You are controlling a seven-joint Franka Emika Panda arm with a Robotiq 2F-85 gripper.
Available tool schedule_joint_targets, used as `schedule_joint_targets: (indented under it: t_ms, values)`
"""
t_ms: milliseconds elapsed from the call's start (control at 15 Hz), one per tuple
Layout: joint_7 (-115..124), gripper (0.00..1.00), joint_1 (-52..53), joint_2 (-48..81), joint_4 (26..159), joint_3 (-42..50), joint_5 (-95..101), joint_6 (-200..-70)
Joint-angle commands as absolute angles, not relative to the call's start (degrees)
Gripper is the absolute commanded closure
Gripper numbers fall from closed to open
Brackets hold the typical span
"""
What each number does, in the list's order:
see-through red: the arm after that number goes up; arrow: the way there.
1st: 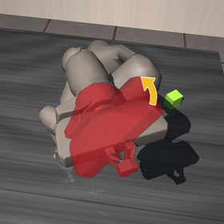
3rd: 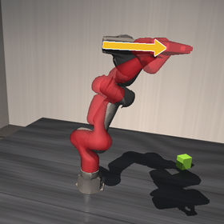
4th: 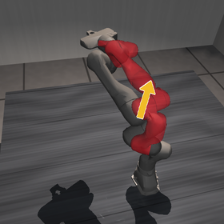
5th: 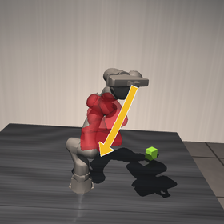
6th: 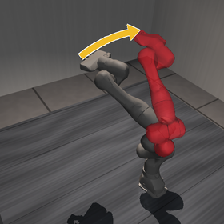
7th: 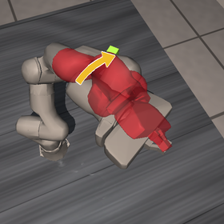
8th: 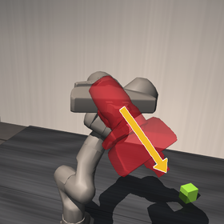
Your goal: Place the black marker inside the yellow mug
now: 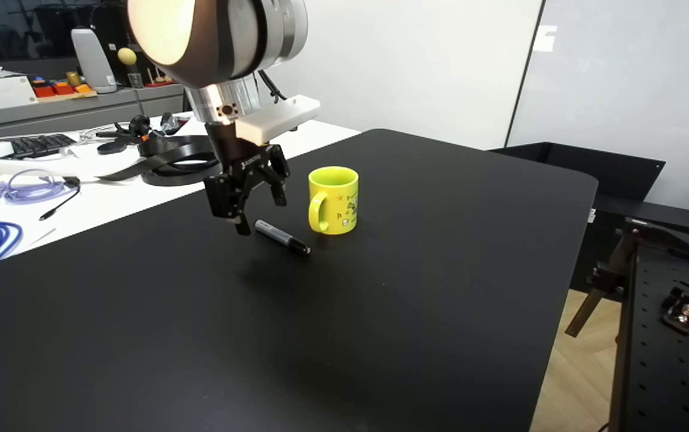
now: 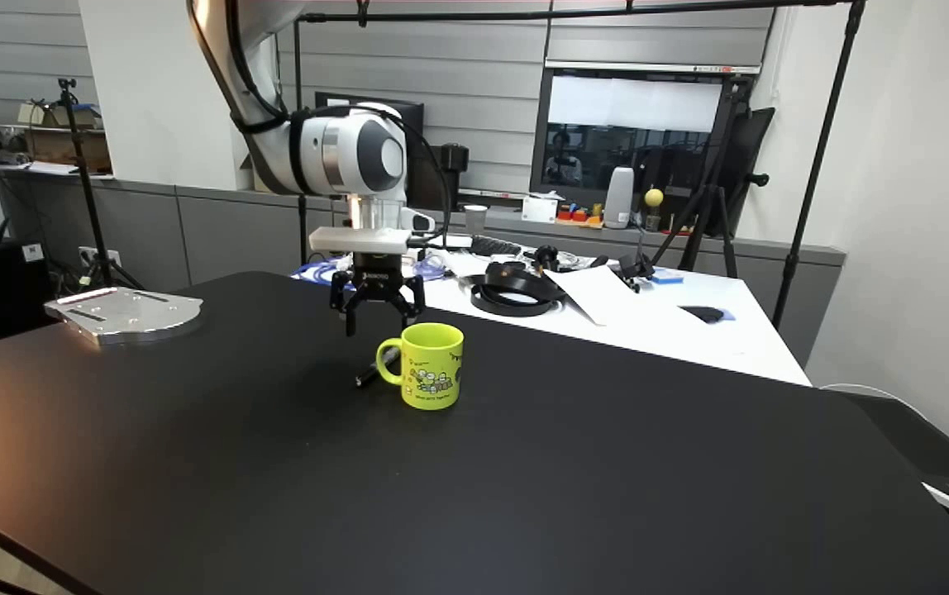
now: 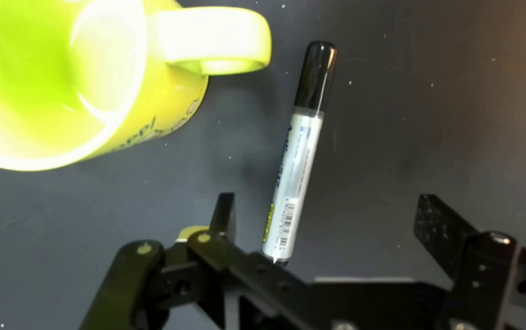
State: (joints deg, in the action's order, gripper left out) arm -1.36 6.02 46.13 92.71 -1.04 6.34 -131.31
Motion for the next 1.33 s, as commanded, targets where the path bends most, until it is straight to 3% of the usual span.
schedule_joint_targets:
  t_ms: [0, 1267]
  values:
    - [-0.06, 0.0, 5.25, 48.21, 89.33, -1.48, 3.99, -128.66]
    - [1.58, 0.0, 5.29, 50.97, 85.85, 0.09, 3.63, -120.54]
